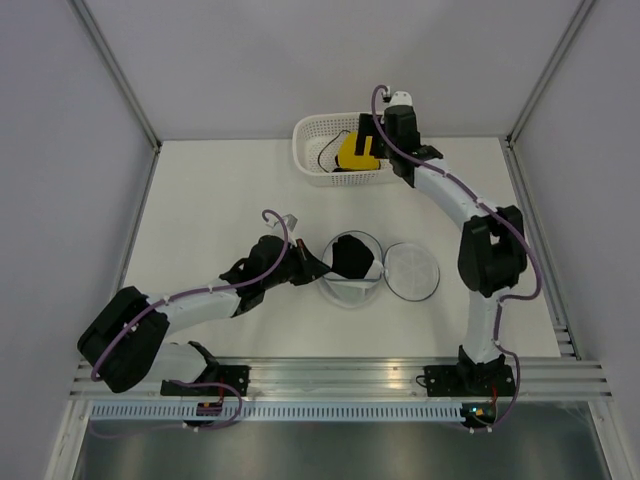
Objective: Unzip the laundry bag and remove the bra
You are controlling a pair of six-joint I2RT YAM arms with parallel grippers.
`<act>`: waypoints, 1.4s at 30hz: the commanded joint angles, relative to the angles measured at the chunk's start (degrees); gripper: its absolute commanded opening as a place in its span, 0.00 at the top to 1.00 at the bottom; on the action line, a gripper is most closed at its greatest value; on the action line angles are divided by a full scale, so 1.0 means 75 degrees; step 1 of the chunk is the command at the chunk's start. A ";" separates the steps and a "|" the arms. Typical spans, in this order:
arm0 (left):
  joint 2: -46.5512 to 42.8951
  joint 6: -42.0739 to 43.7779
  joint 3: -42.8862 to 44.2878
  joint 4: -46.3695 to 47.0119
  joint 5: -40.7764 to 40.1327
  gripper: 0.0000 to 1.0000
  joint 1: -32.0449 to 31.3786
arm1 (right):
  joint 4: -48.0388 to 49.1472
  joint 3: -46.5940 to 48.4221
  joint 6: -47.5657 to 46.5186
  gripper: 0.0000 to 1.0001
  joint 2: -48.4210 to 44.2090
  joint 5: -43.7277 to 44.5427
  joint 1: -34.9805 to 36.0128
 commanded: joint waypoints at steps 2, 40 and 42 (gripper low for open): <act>0.0087 0.0069 0.0131 0.0230 0.0112 0.98 0.0022 | 0.0424 -0.1476 -0.0242 0.02 -0.2444 0.0931 0.0267; 0.0333 0.0163 0.0459 -0.0215 0.0113 0.98 0.0022 | 0.1958 -0.7681 0.1433 0.13 -0.4159 -0.0894 0.2659; 0.0368 0.0151 0.0412 -0.0192 0.0113 0.98 0.0034 | 0.2040 -0.7729 0.1445 0.21 -0.4277 -0.0966 0.2659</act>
